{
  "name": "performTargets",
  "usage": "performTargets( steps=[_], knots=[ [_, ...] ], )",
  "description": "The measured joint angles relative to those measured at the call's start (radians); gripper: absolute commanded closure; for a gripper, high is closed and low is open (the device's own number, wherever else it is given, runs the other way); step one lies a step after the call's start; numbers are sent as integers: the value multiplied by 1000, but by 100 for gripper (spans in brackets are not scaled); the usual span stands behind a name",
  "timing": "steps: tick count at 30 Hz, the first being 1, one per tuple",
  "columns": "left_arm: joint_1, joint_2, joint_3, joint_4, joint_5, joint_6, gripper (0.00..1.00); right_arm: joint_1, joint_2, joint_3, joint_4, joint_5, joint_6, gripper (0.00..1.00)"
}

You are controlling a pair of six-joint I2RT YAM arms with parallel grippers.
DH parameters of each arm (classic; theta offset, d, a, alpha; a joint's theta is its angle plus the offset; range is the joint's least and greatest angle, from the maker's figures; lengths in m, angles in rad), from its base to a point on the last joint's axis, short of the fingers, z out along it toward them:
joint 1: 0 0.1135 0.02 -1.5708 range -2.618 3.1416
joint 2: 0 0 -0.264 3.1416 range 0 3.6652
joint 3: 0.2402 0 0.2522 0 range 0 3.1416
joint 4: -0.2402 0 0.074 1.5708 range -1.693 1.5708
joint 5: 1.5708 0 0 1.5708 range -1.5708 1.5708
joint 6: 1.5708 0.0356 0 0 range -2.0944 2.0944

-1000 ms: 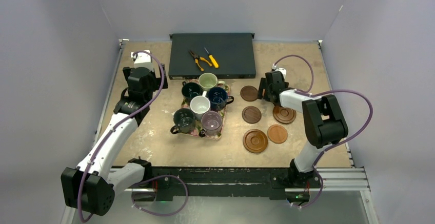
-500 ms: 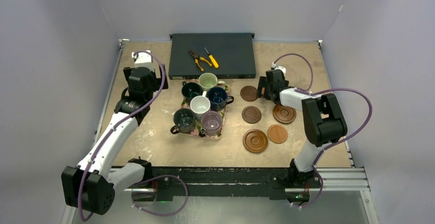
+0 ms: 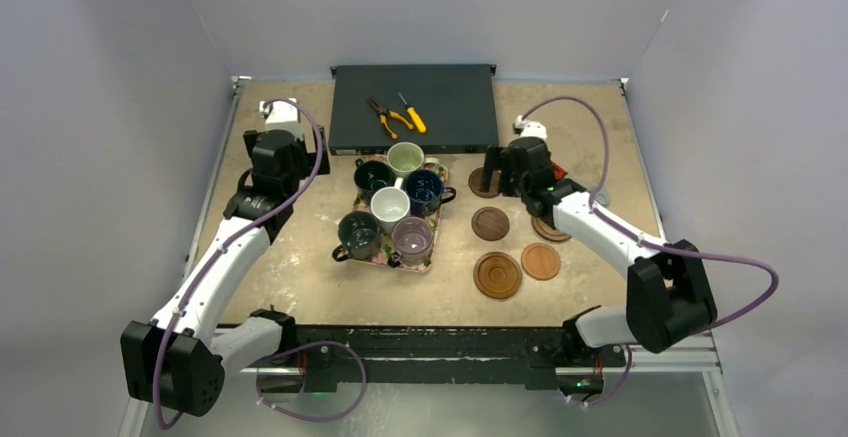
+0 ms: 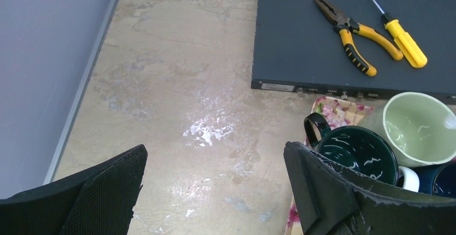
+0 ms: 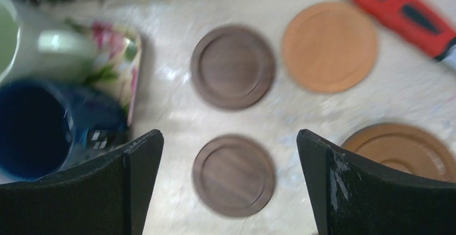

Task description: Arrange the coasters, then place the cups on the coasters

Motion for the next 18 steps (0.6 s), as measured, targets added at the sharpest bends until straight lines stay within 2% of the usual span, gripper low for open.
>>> performTargets(
  steps=[5,18],
  knots=[
    [0,15,4,-12,24,-7,1,111,-23,-24,-114,-24,50,2],
    [0,32,4,-19,41,-8,1,146,8,-89,-190,-50,93,2]
  ],
)
